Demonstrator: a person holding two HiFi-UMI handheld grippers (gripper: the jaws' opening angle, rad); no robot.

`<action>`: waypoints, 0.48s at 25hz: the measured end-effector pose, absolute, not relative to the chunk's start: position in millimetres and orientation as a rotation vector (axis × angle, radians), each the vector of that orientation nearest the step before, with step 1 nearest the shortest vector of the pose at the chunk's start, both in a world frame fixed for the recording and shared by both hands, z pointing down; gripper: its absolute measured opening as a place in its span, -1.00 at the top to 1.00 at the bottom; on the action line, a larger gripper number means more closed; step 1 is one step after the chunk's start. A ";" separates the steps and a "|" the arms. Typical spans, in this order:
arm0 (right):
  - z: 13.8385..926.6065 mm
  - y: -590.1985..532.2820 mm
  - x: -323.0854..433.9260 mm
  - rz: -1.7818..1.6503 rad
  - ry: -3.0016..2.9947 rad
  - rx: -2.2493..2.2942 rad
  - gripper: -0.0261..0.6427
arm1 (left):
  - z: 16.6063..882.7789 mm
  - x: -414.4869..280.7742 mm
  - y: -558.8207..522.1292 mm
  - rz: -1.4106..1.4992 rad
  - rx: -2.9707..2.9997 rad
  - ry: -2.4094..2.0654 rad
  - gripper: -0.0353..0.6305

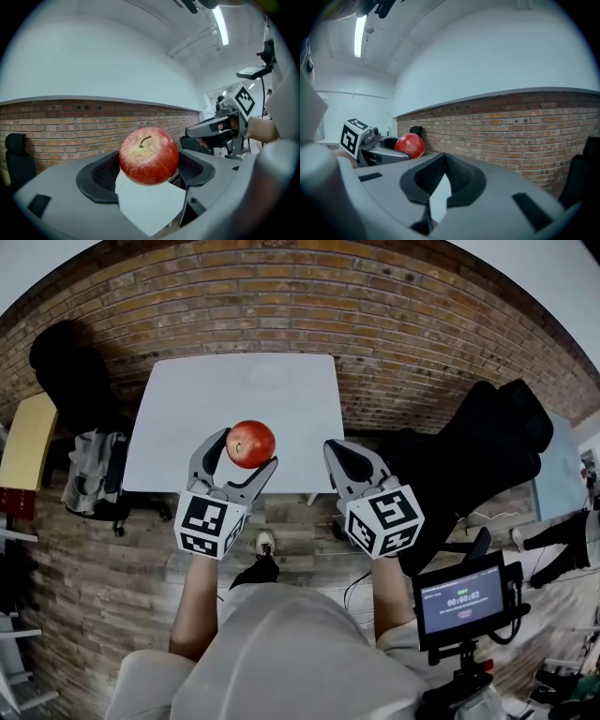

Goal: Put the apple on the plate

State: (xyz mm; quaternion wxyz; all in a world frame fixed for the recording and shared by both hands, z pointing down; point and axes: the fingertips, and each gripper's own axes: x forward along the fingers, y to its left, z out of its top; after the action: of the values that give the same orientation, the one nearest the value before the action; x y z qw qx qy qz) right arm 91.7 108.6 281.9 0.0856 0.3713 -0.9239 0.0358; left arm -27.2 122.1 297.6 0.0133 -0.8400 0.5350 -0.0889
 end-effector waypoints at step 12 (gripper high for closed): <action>274.7 33.2 58.0 0.102 -2.703 1.194 0.91 | 289.5 -63.7 38.5 -0.278 -2.661 1.573 -0.27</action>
State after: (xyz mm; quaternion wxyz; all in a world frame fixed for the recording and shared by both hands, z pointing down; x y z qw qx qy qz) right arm 58.0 33.2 274.7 0.0922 0.4020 -0.9104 0.0342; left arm -63.7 38.5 289.5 0.0188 -0.8573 0.5066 -0.0896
